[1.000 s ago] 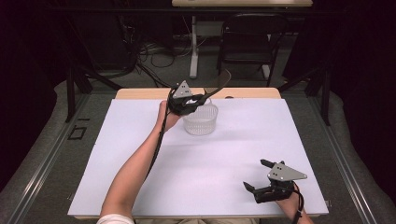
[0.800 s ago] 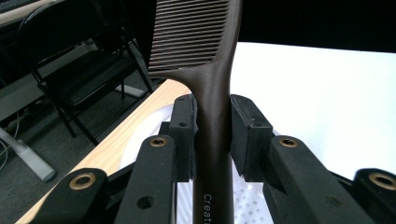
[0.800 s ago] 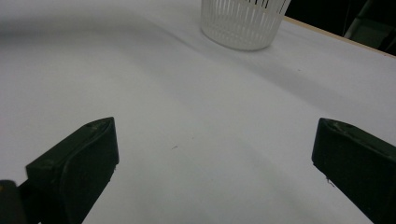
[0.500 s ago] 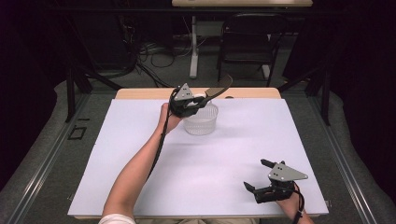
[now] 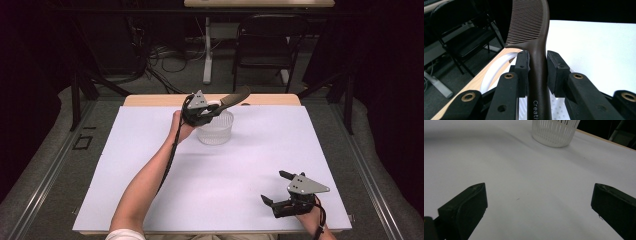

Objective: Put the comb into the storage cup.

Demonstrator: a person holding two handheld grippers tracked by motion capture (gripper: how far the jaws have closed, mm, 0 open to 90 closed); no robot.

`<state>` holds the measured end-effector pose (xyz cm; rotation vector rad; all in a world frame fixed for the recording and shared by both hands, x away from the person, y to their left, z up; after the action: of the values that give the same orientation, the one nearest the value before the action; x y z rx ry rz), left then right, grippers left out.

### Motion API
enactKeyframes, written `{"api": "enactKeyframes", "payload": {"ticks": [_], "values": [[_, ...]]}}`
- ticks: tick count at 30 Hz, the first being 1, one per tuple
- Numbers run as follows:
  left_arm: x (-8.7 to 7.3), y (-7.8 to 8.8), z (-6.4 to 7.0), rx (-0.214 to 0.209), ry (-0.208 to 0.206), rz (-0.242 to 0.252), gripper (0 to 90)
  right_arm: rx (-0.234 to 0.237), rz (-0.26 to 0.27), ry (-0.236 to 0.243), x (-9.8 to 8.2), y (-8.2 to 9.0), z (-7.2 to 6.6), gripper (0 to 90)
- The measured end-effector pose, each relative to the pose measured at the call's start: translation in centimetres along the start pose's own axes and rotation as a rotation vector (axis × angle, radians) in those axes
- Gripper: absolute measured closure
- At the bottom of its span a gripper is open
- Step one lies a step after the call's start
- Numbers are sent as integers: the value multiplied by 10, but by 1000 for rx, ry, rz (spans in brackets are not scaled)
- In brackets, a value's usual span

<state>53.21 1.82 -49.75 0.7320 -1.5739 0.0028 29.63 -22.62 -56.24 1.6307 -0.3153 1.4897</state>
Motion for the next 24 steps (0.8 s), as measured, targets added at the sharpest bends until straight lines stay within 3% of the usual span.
{"api": "enactKeyframes", "payload": {"ticks": [9,14,20,24], "values": [[-7,-6,2,-3,-29,-26,724,1,1,-2,0,0,0,2],[-9,-8,5,-34,-54,-50,715,3,1,-4,0,0,0,2],[-13,-5,6,-64,-37,-66,572,3,4,-3,0,0,0,2],[-14,-1,4,-60,-17,-75,495,5,-1,-2,0,0,0,2]]}}
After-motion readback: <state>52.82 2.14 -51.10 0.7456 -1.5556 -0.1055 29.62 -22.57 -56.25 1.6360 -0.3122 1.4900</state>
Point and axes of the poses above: each handheld gripper's, and its own axes: y roughly backward along the jaws, x roughly out of its top, z roughly to its right, the point moved 6 cm from there along -y, roughly forward along the jaws, and after that the axes turned 3 degrees about -x, right-handed, at the moved point
